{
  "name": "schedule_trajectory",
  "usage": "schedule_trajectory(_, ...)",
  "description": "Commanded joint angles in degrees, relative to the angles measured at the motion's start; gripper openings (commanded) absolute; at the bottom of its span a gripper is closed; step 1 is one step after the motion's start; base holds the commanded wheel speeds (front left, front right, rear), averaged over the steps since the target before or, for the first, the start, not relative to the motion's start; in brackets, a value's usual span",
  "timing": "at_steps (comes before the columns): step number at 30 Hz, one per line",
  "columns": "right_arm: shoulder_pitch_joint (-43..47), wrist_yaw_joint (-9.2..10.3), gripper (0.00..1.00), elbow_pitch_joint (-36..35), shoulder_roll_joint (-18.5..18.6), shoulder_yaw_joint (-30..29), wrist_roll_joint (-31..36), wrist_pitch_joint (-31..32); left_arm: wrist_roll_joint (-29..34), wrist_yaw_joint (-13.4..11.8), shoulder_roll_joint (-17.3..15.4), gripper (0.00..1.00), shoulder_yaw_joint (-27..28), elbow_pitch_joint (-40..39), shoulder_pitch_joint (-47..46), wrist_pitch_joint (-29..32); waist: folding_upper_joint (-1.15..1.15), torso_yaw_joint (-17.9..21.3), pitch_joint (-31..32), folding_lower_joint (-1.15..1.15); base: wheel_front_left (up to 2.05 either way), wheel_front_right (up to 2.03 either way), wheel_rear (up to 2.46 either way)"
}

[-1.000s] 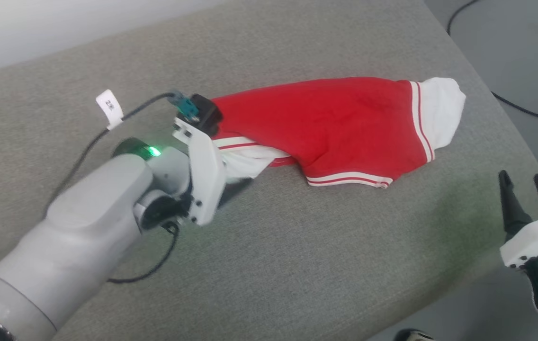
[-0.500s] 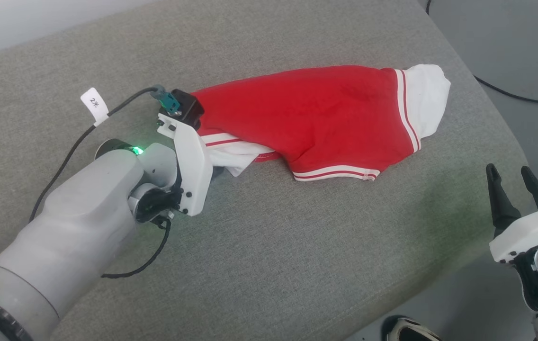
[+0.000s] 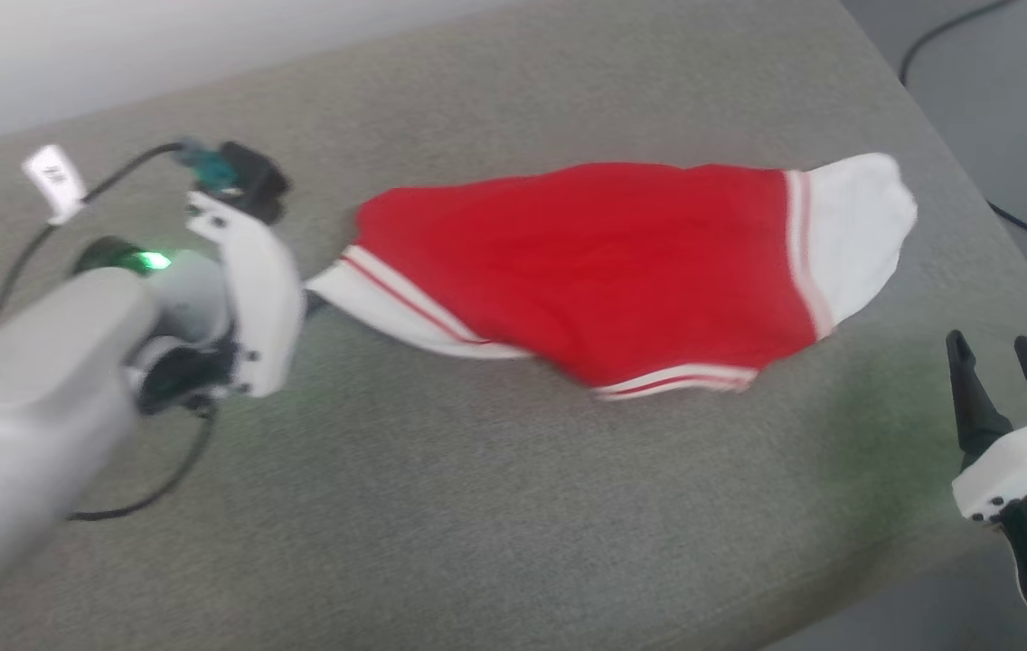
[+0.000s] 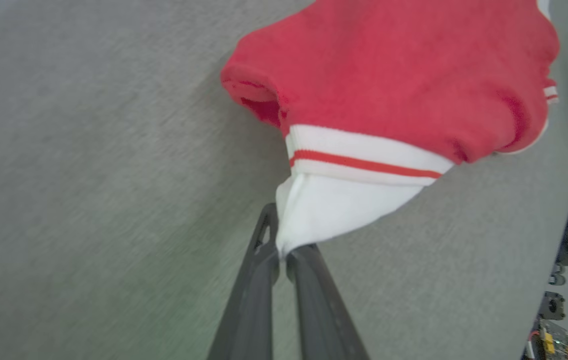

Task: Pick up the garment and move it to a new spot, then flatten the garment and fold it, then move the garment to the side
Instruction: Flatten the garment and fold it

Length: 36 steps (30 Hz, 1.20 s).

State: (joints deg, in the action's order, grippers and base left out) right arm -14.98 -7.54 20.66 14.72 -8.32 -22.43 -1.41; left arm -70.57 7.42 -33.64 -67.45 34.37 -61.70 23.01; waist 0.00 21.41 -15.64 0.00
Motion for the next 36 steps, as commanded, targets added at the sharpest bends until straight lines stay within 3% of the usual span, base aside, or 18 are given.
schedule_trajectory(1, 1.0, 0.1, 1.0, -0.6, 0.2, -0.2, 0.3, 0.5, 1.3, 0.1, -3.2, 0.0, -0.5, -0.9, -1.1, -0.6, 0.0, -2.1, 1.4, 0.0, 0.0, 0.0, 0.0)
schedule_trajectory(6, 1.9, 0.1, 1.0, -1.7, 0.3, -0.8, 0.7, 1.6, 7.3, -1.4, -9.0, 0.0, -1.3, -1.7, -2.2, -5.9, 0.0, -4.6, 2.4, 0.0, 0.0, 0.0, 0.0)
schedule_trajectory(14, 2.1, 0.1, 1.0, -3.8, 0.3, -1.2, 1.5, 3.3, 11.3, -5.4, -12.3, 0.0, -0.5, 0.1, 0.9, -15.9, 0.0, -6.7, 3.0, 0.0, 0.0, 0.0, 0.0)
schedule_trajectory(21, 2.3, 0.1, 1.0, -5.8, 0.7, -1.6, 1.6, 5.0, 8.1, -5.4, -12.1, 0.0, -1.5, 7.6, 6.8, -13.4, 0.0, -7.3, 2.3, 0.0, 0.0, 0.0, 0.0)
schedule_trajectory(28, 1.4, 0.09, 1.0, -7.7, 1.2, 0.5, 2.0, 6.6, 5.9, -5.1, -8.3, 0.0, -0.6, 16.6, 7.4, -13.6, 0.0, -7.0, 1.4, 0.0, 0.0, 0.0, 0.0)
schedule_trajectory(29, 1.2, 0.09, 1.0, -7.9, 1.4, 1.1, 2.0, 7.0, 5.9, -4.8, -7.7, 0.11, -0.6, 17.5, 7.2, -14.0, 0.0, -7.1, 1.4, 0.0, 0.0, 0.0, 0.0)
schedule_trajectory(30, 0.9, 0.09, 1.0, -8.0, 1.7, 1.6, 2.0, 7.3, 6.1, -4.7, -7.0, 0.43, -0.6, 18.4, 7.0, -14.7, 0.0, -7.3, 1.5, 0.0, 0.0, 0.0, 0.0)
schedule_trajectory(31, 0.4, 0.1, 1.0, -8.1, 2.4, 3.0, 2.1, 8.1, 7.2, -4.5, -6.1, 1.0, -1.2, 19.9, 6.8, -16.1, 0.0, -8.0, 1.6, 0.0, 0.0, 0.0, 0.0)
schedule_trajectory(36, -1.0, 0.1, 1.0, -7.6, 4.9, 6.6, 1.6, 10.7, 6.5, -4.5, -3.5, 1.0, 0.3, 22.3, 8.2, -22.5, 0.0, -11.4, 2.8, 0.0, 0.0, 0.0, 0.0)
